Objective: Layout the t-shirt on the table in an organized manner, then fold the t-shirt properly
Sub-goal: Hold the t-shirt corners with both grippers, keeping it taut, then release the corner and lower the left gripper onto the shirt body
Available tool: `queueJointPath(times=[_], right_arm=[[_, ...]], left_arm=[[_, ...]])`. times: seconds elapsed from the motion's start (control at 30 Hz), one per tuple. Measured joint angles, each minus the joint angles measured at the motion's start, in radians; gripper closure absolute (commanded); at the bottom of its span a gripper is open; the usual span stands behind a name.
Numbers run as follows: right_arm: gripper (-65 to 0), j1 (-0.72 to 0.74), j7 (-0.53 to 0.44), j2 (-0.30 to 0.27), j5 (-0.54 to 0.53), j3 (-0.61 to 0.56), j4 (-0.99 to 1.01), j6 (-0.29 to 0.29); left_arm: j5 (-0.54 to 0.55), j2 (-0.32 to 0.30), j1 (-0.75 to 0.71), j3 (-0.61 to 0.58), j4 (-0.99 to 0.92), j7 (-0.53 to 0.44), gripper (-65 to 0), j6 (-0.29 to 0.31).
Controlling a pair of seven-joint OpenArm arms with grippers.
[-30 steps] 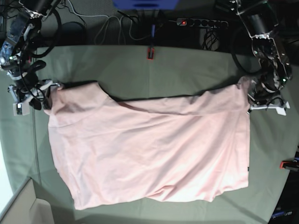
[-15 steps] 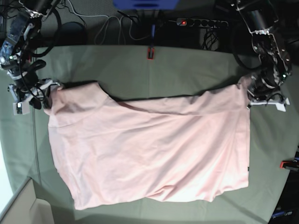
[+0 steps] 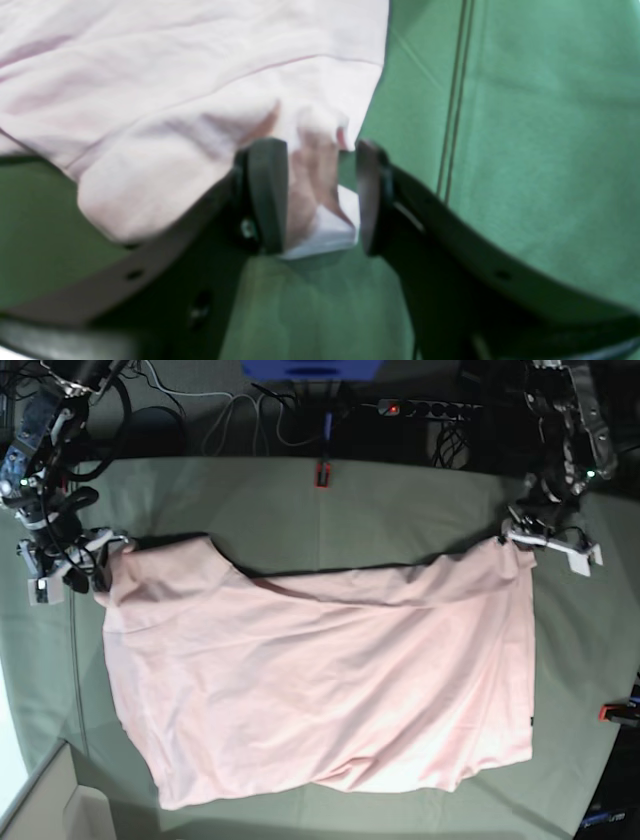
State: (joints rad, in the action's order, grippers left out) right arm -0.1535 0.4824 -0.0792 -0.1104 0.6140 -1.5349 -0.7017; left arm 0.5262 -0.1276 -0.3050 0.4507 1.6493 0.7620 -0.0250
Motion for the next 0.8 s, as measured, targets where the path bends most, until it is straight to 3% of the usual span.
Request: queueJointPath(times=[0.13,0.27,0.37,0.47,0.57,0.7,0.8], right_arm=[[-23.7,0.0,0.0,0.003,0.0,0.0,0.0,0.0],[-23.7,-0.001,-0.002,0.002,0.001,0.0,0.0,0.0],[-23.7,-0.003,-0.001,0.005,-0.001,0.0,0.0,0.0],[-23.7,-0.002,-0.002,0.004,0.0,0.0,0.0,0.0],[-23.7,-0.003,0.0,0.002,-0.001,-0.001,0.0,-0.001],[-23.7,-0.002,-0.001,-0.001,0.0,0.0,0.0,0.0],[-23.7,-0.003,-0.001,-0.001,0.0,0.0,0.0,0.0]], left_arm=[[0.014,-0.002,-0.026,-0.017,0.187,-0.008,-0.5,0.013],[-0.019,-0.017,0.01,-0.048,0.203,0.024,-2.0,-0.008],[-0.005,-0.063,0.11,-0.1,0.194,0.045,-11.6,0.003],[-0.01,-0.119,0.181,-0.156,0.176,0.14,-19.7,0.006],[-0.048,-0.203,0.249,-0.289,0.143,0.21,-19.8,0.008],[-0.167,-0.343,0.4,-0.567,0.108,0.218,-20.2,0.014],[-0.255,-0.355,0.456,-0.665,0.049,0.209,-20.3,0.018]])
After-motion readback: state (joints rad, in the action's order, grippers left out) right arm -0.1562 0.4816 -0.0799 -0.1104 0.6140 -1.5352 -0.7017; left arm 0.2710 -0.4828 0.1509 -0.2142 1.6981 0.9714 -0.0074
